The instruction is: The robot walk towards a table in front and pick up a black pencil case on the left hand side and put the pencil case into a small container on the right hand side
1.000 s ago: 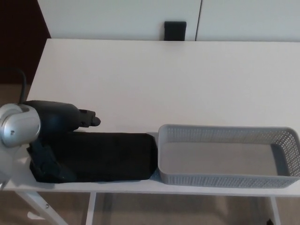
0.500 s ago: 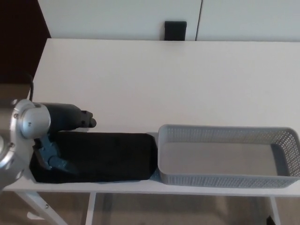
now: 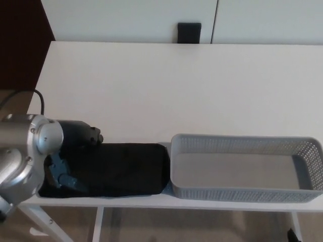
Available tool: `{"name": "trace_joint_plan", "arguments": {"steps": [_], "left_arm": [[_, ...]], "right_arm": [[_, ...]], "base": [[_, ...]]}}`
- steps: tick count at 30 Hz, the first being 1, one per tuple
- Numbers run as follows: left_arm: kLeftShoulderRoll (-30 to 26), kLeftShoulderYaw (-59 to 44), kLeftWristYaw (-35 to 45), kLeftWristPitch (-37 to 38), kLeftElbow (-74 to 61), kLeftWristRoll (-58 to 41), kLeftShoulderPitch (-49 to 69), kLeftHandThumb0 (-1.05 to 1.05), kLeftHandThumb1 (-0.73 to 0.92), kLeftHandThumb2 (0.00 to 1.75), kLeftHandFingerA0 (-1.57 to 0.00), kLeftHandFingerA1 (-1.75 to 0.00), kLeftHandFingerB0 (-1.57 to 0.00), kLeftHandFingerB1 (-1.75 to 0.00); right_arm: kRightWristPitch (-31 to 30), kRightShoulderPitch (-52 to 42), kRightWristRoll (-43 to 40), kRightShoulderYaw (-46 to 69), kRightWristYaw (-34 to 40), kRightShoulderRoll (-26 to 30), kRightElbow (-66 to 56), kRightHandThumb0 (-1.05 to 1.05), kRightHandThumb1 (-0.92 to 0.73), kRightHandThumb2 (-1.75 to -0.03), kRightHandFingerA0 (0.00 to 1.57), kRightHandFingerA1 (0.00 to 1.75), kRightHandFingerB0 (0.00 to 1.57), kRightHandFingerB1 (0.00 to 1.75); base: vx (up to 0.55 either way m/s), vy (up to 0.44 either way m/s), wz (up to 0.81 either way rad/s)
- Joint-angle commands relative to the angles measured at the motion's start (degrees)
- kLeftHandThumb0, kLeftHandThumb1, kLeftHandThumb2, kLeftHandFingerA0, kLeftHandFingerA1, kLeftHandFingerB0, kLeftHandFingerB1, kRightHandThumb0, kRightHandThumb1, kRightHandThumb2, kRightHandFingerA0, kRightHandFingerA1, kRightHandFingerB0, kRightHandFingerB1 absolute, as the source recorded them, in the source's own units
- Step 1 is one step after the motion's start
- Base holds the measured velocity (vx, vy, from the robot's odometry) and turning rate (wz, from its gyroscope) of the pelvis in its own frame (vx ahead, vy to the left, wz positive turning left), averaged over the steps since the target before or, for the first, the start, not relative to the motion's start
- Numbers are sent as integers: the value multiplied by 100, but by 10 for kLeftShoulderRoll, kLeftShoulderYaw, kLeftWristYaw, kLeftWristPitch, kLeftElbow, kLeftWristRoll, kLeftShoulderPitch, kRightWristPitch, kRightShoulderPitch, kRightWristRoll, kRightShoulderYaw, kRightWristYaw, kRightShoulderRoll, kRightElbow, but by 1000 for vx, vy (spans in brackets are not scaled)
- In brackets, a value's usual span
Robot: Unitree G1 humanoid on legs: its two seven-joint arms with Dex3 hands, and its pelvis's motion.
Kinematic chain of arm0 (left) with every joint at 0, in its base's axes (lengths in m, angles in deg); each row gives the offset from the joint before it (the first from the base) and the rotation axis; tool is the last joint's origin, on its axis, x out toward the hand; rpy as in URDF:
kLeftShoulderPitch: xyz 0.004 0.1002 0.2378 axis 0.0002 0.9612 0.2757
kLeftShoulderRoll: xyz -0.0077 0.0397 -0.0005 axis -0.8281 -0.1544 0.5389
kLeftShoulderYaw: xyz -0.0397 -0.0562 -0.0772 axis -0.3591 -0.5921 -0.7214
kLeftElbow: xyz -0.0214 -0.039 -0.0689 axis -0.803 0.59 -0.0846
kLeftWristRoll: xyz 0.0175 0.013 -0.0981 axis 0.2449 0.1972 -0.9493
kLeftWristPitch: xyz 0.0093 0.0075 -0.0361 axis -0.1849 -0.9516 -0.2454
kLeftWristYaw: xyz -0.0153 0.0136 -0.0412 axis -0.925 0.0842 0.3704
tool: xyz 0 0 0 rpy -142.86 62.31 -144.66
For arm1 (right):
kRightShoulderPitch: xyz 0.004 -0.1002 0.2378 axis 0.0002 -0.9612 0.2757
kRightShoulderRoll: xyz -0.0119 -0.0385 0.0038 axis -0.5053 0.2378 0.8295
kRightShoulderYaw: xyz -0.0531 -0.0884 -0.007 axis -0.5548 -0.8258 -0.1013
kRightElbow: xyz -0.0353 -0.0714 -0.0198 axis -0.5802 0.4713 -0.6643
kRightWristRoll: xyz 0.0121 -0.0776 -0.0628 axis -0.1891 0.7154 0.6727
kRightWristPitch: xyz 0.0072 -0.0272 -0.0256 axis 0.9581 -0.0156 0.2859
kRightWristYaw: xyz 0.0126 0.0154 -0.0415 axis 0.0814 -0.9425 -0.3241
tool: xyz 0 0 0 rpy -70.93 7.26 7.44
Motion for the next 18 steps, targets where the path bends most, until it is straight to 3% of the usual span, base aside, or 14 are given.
{"name": "trace_joint_plan", "arguments": {"steps": [1, 5, 6, 10, 11, 14, 15, 16, 17, 18], "left_arm": [[3, 9, 11, 6, 9, 16, -1, -75, 41, 85, 0, 0, 0, -10], [15, 21, 25, -8, 18, 24, -3, -73, 40, 83, 0, 0, 0, -10], [17, 23, 26, -9, 20, 25, -3, -72, 40, 83, 0, 0, 0, -10], [24, 30, 29, -12, 25, 32, 3, -68, 36, 82, 0, -6, 0, -14], [26, 33, 28, -9, 25, 34, 6, -82, 35, 70, -4, -8, -4, -15], [27, 33, 28, -8, 26, 37, 8, -82, 35, 70, -4, -8, -4, -15], [29, 21, -54, 23, 7, 47, 49, -54, 43, 72, -78, -58, -36, -45], [30, 15, -107, 45, -2, 55, 73, -34, 57, 57, -91, -54, -53, -39], [30, 12, -129, 56, -3, 59, 82, -34, 57, 57, -91, -54, -53, -39], [32, 6, -179, 74, -4, 69, 97, -32, 61, 58, -96, -69, -74, -46]], "right_arm": [[-8, 1, -15, 8, -13, 1, -6, -68, -92, -97, 0, 0, 0, 0], [-11, 7, -11, 9, -9, 4, -3, -65, -92, -98, 0, 0, 0, 0], [-13, 7, -9, 8, -6, 4, -5, -79, -86, -116, 0, 0, 0, 0], [-12, 5, -14, 11, -9, 0, -10, -79, -86, -114, 0, 0, 0, 0], [-12, 5, -15, 11, -11, 0, -11, -80, -86, -115, 0, 0, 0, 0], [-12, 4, -16, 12, -12, 0, -12, -80, -86, -115, 0, 0, 0, 0], [-13, 5, -20, 14, -15, -1, -10, -65, -92, -96, 0, 0, 0, 0], [-13, 6, -21, 14, -16, -1, -8, -79, -85, -113, 0, 0, 0, 0], [-14, 6, -20, 14, -16, -1, -8, -79, -85, -113, 0, 0, 0, 0], [-13, 6, -20, 14, -16, 0, -7, -65, -92, -97, 0, 0, 0, 0]], "base": [[0, 0, 0], [0, 0, 0], [0, 0, 0], [0, 0, 0], [0, 0, 0], [0, 0, 0], [0, 0, 0], [0, 0, 0], [0, 0, 0], [0, 0, 0]]}}
